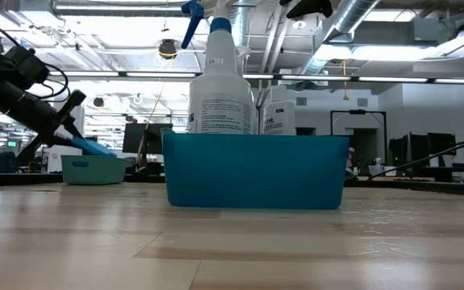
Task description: Pick & Place Kitchen Items
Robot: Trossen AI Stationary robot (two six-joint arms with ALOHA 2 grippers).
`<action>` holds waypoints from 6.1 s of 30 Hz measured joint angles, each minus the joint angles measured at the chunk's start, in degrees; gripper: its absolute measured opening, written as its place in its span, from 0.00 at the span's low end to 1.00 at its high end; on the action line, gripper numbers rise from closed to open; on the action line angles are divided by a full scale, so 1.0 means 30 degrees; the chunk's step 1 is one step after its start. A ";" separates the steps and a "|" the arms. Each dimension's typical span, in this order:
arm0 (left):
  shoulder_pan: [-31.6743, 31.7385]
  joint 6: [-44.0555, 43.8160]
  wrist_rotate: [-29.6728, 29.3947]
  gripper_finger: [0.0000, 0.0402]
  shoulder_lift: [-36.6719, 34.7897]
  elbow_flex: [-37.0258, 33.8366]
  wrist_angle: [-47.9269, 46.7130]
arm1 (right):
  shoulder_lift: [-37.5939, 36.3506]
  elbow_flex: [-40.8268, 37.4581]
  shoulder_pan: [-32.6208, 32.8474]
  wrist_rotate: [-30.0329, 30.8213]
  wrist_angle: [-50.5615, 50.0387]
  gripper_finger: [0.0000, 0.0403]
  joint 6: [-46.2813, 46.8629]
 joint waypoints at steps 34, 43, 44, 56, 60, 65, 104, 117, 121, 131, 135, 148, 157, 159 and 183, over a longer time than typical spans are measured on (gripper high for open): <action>0.0000 0.0058 -0.0743 0.43 0.0000 -0.0007 -0.0203 | 0.0000 0.0000 0.0007 -0.0073 -0.0008 0.53 0.0000; 0.0007 0.0014 -0.0736 0.47 -0.0015 -0.0007 -0.0043 | 0.0000 0.0000 0.0007 -0.0073 -0.0015 0.53 0.0000; 0.0006 0.0014 -0.0736 0.47 -0.0015 -0.0007 -0.0046 | 0.0000 0.0000 0.0007 -0.0073 -0.0015 0.53 -0.0006; 0.0004 0.0007 -0.0697 0.47 -0.0166 -0.0007 -0.0050 | 0.0000 0.0000 0.0007 -0.0080 -0.0045 0.53 -0.0103; -0.0039 -0.0001 -0.0636 0.47 -0.0683 -0.0007 -0.0043 | 0.0000 0.0000 0.0007 -0.0080 -0.0089 0.53 -0.0173; -0.0550 -0.0010 -0.0693 0.47 -0.0809 -0.0007 -0.0058 | 0.0000 0.0000 0.0007 -0.0087 -0.0088 0.53 -0.0379; -0.0584 -0.0482 -0.2685 0.47 -0.0815 -0.0015 0.0243 | 0.0000 0.0000 0.0007 -0.0576 -0.0161 0.53 -0.0321; -0.0277 -0.0988 -0.2604 0.47 -0.0809 -0.0015 0.1415 | 0.0000 0.0000 0.0007 -0.0576 -0.0212 0.53 -0.0386; -0.0277 -0.0996 -0.1843 0.47 -0.0809 -0.0015 0.1878 | 0.0000 0.0000 0.0007 -0.0578 -0.0212 0.53 -0.0464; -0.0277 -0.2054 -0.0234 0.47 -0.0809 -0.0015 0.4946 | 0.0000 0.0000 0.0007 -0.0578 -0.0212 0.53 -0.0540; -0.0284 -0.3223 0.0386 0.47 -0.0884 -0.0007 0.5977 | 0.0000 0.0000 0.0007 -0.0577 -0.0172 0.53 -0.0794; -0.2033 -0.4937 0.7229 0.46 -0.1311 -0.0029 1.6412 | 0.0000 0.0000 0.0007 -0.0576 -0.0132 0.53 -0.0961; -0.7826 -0.2509 0.2499 0.30 -0.1282 0.0007 2.4696 | 0.0000 0.0000 0.0007 -0.0578 -0.0095 0.53 -0.0959; -0.9319 -0.0895 0.2450 0.23 -0.1188 0.0007 2.3887 | 0.0000 0.0000 0.0007 -0.0571 -0.0095 0.53 -0.0954; -2.6015 1.1118 -0.9142 0.00 0.0250 0.1651 1.7806 | -0.0110 -0.0022 0.1274 0.0415 0.1026 0.53 0.0860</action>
